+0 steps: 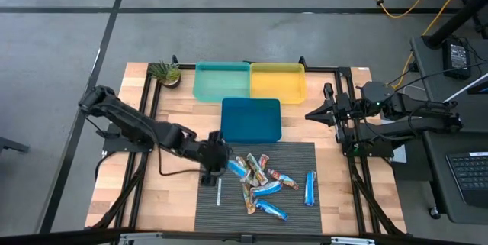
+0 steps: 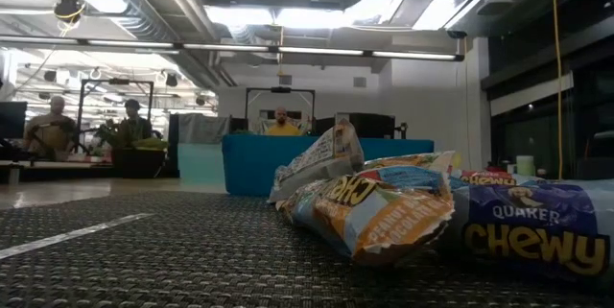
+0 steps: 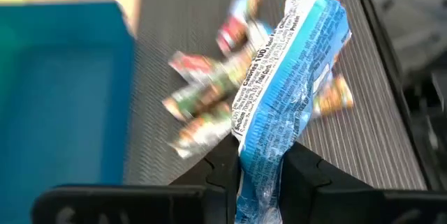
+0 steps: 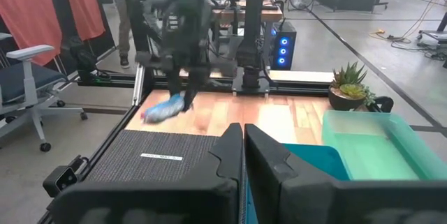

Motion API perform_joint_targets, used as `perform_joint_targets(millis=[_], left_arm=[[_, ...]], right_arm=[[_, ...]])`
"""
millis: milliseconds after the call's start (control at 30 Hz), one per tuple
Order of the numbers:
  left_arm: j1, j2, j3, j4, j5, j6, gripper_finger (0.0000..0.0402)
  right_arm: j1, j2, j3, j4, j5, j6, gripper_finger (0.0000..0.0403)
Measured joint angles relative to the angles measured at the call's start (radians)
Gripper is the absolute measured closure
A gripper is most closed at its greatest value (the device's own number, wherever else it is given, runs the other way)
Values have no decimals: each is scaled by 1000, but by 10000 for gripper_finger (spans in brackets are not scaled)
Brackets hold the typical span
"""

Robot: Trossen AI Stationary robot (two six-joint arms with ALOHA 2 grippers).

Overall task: Pick and place Granola Bars by type
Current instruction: Put the red granola bar into the green bin

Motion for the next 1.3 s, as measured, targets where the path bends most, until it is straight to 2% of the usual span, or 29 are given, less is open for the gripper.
perform_joint_targets(millis=[267, 600, 733, 867, 1000, 1100, 1300], left_arm=[[59, -79, 6, -2, -55, -56, 339], [185, -114, 6, -1, -53, -71, 339], [296, -140, 6, -5, -7, -126, 339], [446, -163, 22, -75, 33, -142, 339], [604, -148, 143, -259, 37, -138, 339], [698, -124, 241, -358, 49, -126, 339], [839, -119, 306, -369, 58, -74, 339]], right_arm=[[0, 0, 0, 0, 0, 3, 382], [0, 0, 0, -1, 1, 3, 382], [0, 0, 0, -1, 3, -4, 382], [0, 0, 0, 6, 66, -58, 382], [-1, 0, 0, 7, 144, -64, 382], [-7, 0, 0, 7, 152, -80, 382], [-17, 0, 0, 18, 152, -80, 382]])
